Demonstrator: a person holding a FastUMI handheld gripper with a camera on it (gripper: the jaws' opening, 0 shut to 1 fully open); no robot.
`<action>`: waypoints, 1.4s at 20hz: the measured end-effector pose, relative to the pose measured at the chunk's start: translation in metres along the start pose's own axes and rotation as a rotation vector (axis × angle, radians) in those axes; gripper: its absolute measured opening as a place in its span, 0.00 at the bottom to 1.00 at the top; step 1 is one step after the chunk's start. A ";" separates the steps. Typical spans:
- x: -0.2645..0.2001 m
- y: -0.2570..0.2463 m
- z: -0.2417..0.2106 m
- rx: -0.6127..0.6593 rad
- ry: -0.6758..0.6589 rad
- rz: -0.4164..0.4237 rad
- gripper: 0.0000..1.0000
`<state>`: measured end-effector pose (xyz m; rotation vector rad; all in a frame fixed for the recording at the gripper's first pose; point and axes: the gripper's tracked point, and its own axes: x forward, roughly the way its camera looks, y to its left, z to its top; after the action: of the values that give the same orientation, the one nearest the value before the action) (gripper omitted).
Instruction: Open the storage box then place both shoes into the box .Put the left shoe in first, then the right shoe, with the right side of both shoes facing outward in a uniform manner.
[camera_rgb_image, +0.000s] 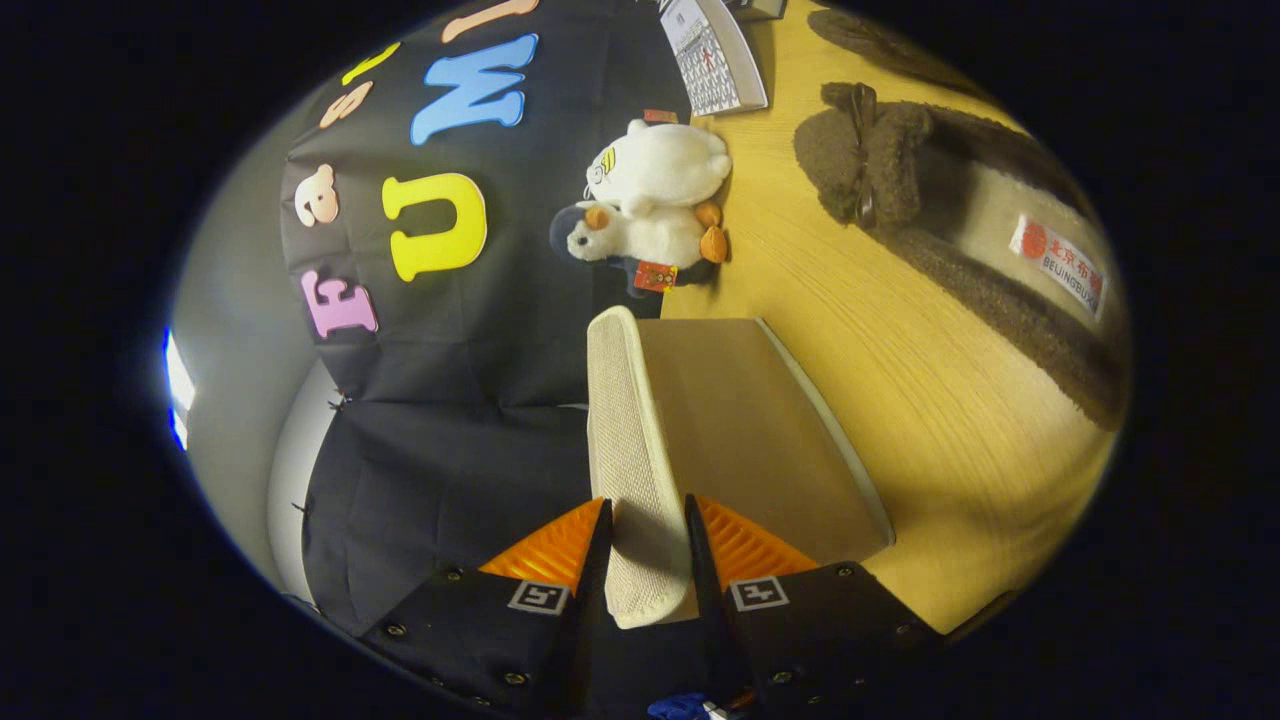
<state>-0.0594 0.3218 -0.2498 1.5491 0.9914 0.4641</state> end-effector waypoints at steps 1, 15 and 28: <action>0.002 0.003 -0.005 -0.017 0.022 0.001 0.43; -0.008 0.084 -0.008 -0.265 0.078 0.032 0.00; 0.042 0.192 -0.089 -0.554 0.111 0.051 0.00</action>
<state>-0.0400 0.4167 -0.0571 1.0582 0.8171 0.7935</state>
